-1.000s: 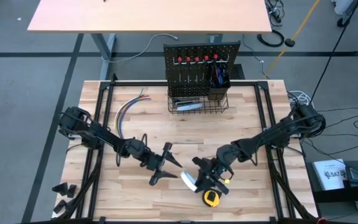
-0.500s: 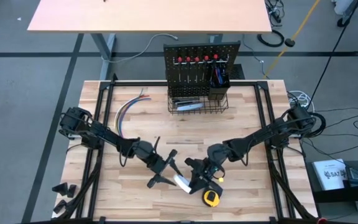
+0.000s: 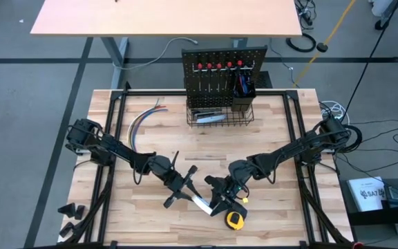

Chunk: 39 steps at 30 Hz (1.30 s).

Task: Hang tools onto peg board
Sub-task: Put the masking tape into the wire basket bin on the pegboard

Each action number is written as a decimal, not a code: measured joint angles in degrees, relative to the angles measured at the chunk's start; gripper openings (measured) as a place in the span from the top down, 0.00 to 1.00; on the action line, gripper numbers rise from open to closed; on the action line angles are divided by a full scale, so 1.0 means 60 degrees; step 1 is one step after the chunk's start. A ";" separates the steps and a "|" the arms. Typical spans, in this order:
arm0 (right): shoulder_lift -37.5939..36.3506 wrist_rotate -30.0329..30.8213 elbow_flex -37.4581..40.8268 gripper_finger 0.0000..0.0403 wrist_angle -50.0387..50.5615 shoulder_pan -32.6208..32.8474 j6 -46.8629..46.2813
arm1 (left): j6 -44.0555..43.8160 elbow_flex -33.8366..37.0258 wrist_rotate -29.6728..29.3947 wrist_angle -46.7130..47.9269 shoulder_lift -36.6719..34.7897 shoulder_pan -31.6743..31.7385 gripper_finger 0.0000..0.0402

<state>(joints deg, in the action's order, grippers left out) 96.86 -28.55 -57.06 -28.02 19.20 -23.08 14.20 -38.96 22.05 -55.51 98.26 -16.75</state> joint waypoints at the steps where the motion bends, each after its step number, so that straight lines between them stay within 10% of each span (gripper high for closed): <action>1: 0.0000 0.0032 0.0000 0.80 0.0014 -0.0015 0.0017 | -0.0022 0.0000 -0.0001 0.0058 0.0000 0.0024 0.82; 13: -0.1311 0.0746 -0.0007 0.54 0.3035 -0.0921 0.0212 | -0.0069 0.0011 -0.0530 0.2798 -0.1150 0.0044 0.82; 22: -0.1863 0.4219 -0.0005 0.53 0.3767 -0.0948 0.0541 | -0.0746 0.0011 -0.4797 0.5299 -0.2460 -0.0168 0.82; 39: -0.1750 0.6133 -0.0004 0.54 0.4573 -0.0982 0.2708 | -0.2052 0.0011 -0.5690 0.5600 -0.2495 0.0143 0.82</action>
<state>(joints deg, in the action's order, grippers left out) 86.36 8.24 -57.08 -0.59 13.31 -6.83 1.88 -38.89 -12.09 -21.91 83.29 -15.89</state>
